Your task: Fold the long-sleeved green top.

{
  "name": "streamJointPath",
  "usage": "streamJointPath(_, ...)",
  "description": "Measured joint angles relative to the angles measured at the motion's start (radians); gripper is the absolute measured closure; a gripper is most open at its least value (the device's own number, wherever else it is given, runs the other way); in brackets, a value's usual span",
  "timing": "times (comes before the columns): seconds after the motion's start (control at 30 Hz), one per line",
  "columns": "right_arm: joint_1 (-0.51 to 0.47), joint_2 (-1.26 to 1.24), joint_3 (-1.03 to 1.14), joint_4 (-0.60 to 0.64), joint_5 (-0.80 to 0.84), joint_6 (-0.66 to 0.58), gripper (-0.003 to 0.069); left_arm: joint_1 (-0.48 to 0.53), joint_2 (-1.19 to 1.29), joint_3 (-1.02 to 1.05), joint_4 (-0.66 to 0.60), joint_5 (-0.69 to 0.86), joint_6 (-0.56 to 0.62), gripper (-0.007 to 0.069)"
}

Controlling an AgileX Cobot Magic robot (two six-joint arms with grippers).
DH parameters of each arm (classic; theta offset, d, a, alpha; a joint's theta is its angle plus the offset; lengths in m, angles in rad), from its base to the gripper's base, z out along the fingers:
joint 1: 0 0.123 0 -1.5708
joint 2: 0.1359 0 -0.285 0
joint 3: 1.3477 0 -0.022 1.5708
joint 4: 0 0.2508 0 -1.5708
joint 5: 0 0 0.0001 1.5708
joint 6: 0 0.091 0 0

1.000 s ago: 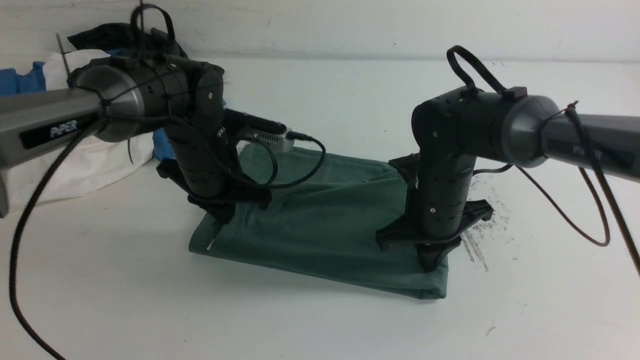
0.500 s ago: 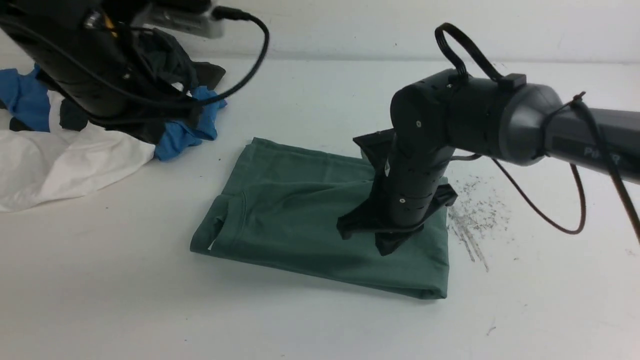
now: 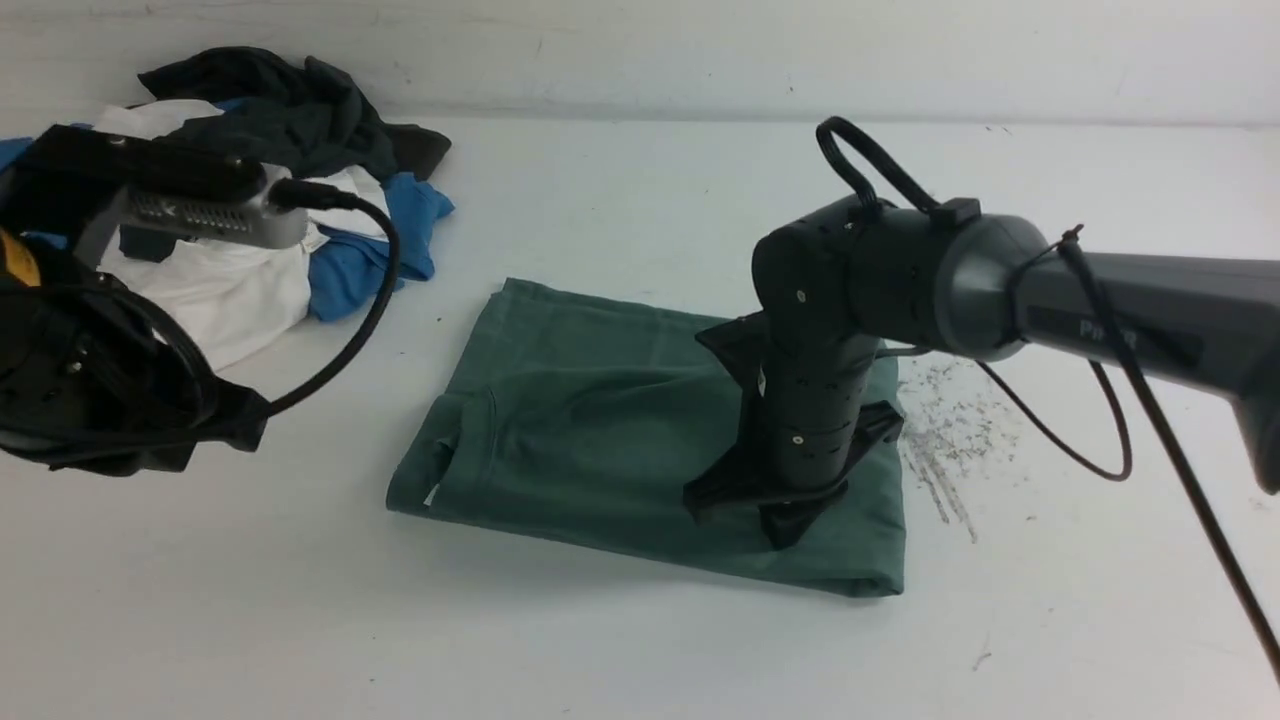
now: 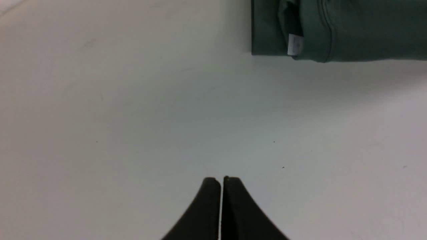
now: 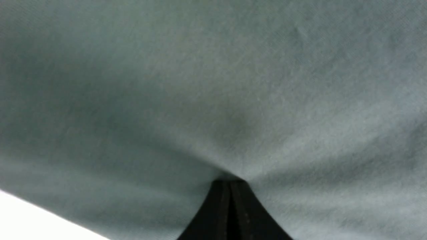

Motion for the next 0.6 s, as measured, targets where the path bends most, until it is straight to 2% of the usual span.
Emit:
streamJointPath(0.17, -0.025, -0.011, 0.033, -0.023, 0.008, 0.0, 0.0674, 0.0, -0.034, 0.003, 0.0, -0.005, 0.0, 0.0629)
streamJointPath(0.37, -0.105, -0.082, 0.158, 0.009, -0.01, 0.0, 0.0674, 0.0, -0.068, 0.003, 0.0, -0.005, 0.0, 0.0629)
streamJointPath(0.6, -0.116, -0.187, 0.245, 0.006, 0.028, 0.0, 0.0674, 0.0, -0.076, 0.003, 0.0, -0.005, 0.0, 0.0629)
